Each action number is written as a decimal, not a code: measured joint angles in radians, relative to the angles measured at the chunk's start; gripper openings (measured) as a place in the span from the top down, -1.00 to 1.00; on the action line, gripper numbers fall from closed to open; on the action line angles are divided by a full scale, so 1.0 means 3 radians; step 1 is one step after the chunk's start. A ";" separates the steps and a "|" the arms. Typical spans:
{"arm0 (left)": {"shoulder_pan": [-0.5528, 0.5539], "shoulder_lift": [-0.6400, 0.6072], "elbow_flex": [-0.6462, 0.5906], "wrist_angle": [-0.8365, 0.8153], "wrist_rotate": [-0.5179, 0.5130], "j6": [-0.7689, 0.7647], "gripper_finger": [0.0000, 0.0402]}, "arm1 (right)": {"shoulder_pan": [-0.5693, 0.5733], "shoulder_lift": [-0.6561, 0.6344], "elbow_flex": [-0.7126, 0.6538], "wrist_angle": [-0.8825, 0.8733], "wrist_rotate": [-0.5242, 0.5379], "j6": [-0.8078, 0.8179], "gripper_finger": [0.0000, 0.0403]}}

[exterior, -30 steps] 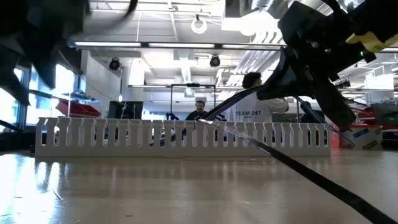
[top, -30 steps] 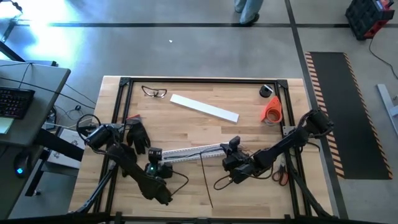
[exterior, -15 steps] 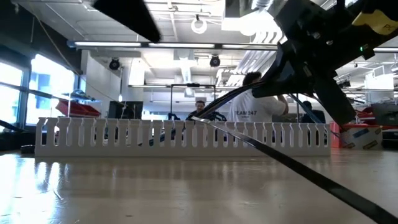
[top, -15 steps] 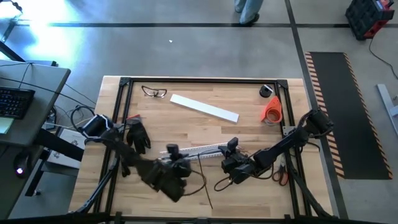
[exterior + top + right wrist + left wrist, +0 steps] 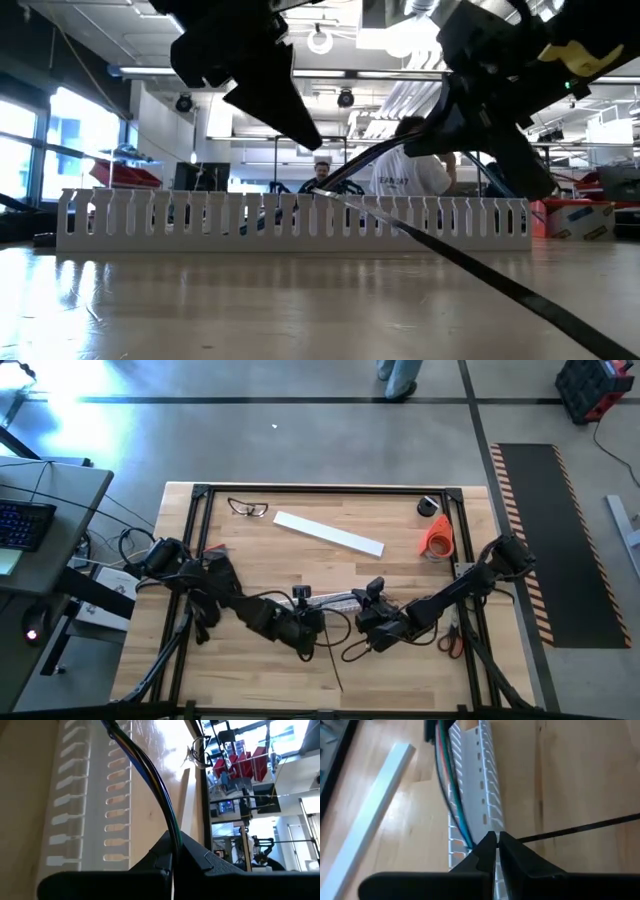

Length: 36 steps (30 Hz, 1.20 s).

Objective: Ziptie cables
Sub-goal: Put the ziptied cables into the the white cable duct

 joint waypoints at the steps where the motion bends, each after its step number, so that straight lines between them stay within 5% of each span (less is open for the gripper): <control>1: 0.0000 -0.0002 -0.0022 0.0030 0.0024 -0.0012 0.97 | -0.0011 0.0000 0.0000 -0.0001 -0.0002 0.0000 1.00; 21: 0.0172 0.0004 -0.0741 0.1226 0.0153 -0.0085 1.00 | -0.0030 0.0000 0.0000 0.0023 -0.0111 0.0001 1.00; 36: 0.0205 -0.0140 -0.0708 0.1301 0.0122 0.0114 1.00 | -0.0030 0.0000 0.0000 -0.0027 -0.0084 0.0003 1.00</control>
